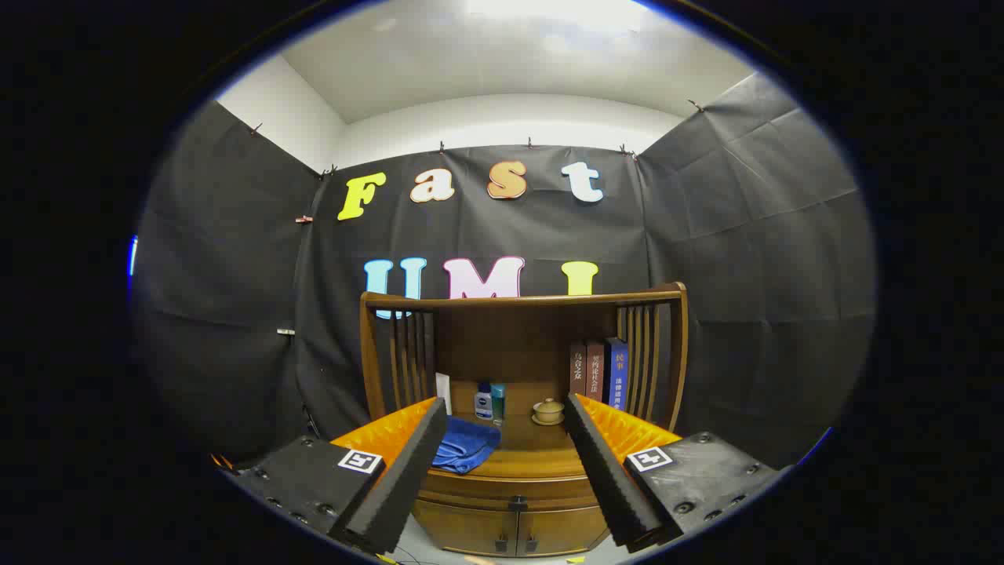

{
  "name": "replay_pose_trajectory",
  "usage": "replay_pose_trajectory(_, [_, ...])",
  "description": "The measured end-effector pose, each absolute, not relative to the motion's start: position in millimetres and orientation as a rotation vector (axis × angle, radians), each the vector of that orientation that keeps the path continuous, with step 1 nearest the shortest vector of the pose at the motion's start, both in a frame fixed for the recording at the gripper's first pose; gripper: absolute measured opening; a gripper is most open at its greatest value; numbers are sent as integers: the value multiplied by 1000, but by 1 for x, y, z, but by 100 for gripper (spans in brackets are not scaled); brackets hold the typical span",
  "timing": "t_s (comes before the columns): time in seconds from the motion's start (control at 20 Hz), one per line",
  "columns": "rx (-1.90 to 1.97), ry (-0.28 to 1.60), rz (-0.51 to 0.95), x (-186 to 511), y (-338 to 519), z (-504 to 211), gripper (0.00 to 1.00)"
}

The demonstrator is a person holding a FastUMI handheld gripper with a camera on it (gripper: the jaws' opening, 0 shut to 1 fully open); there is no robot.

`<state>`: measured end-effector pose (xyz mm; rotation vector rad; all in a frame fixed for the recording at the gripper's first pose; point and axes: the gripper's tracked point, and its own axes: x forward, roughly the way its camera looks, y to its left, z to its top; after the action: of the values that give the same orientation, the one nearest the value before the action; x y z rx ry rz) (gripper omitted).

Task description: Pull open the drawer, take out the items inside it, and place them on the countertop above the cabinet.

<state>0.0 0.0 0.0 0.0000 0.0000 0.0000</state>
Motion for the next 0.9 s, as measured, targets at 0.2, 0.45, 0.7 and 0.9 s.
replay_pose_trajectory(0.2, [2, 10, -1, 2, -1, -4, 98])
replay_pose_trajectory(0.45, [-2, 14, -6, 5, 0, -6, 98])
replay_pose_trajectory(0.7, [-18, 19, 5, 9, 4, -9, 98])
replay_pose_trajectory(0.9, [-21, 35, 0, 11, 2, -13, 98])
